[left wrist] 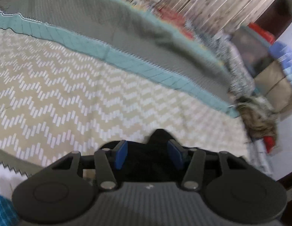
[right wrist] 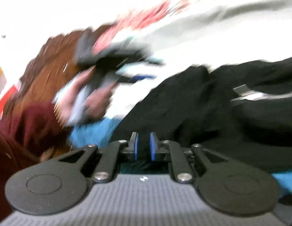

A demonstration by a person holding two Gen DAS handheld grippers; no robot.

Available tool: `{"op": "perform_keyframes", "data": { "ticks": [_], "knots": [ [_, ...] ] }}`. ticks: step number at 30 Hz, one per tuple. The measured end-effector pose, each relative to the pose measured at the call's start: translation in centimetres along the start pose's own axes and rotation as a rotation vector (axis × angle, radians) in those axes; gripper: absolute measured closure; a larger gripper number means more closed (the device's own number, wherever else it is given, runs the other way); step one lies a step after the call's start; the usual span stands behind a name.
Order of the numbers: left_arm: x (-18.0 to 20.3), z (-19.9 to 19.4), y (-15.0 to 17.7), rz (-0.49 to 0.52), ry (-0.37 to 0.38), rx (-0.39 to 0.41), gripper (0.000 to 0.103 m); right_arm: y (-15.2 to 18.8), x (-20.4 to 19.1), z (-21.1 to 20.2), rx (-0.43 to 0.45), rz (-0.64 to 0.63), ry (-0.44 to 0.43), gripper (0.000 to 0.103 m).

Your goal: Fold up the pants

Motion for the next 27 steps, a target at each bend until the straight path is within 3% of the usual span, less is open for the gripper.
{"op": "perform_keyframes", "data": {
  "ticks": [3,7,9,12,14,18,21,23,25,27],
  "knots": [
    [2.3,-0.9,1.5,0.025,0.083,-0.013,0.054,-1.3,4.8,-3.7,0.131,0.154,0.112,0.079],
    [5.2,1.1,4.8,0.088,0.160,-0.113,0.054,-1.6,11.6,-8.0,0.293,0.352,0.310,0.068],
    [5.9,3.5,6.4,0.117,0.130,-0.176,0.055,-1.1,15.0,-9.9,0.351,0.456,0.373,0.067],
    [4.9,6.8,7.8,0.157,0.035,-0.229,0.055,-0.4,17.5,-10.9,0.408,0.532,0.476,0.050],
    [4.2,8.2,8.1,0.186,0.007,-0.221,0.053,0.2,18.9,-11.4,0.426,0.558,0.517,0.047],
    [4.9,8.3,8.2,0.215,-0.054,-0.223,0.051,0.9,20.6,-11.1,0.416,0.567,0.538,0.042],
    [5.2,7.9,8.1,0.206,-0.049,-0.231,0.049,0.5,21.4,-9.2,0.371,0.566,0.517,0.042],
    [5.5,6.9,7.8,0.154,-0.020,-0.234,0.047,0.7,21.3,-7.9,0.310,0.543,0.524,0.045],
    [5.8,5.8,6.9,0.106,0.021,-0.211,0.046,0.7,20.9,-7.2,0.266,0.512,0.539,0.081],
    [6.1,4.7,5.7,0.054,0.058,-0.177,0.046,0.1,19.7,-7.7,0.269,0.481,0.527,0.087]
  ]
}}
Point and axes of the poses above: each gripper's, at about its wrist camera, not at the fingertips, and z roughly the way its jaws point, x to its right, y to its underside, the point moved 7 cm from there along z, roughly the way its jaws point, and after that the axes turned 14 degrees about y, right-handed, at the moved point
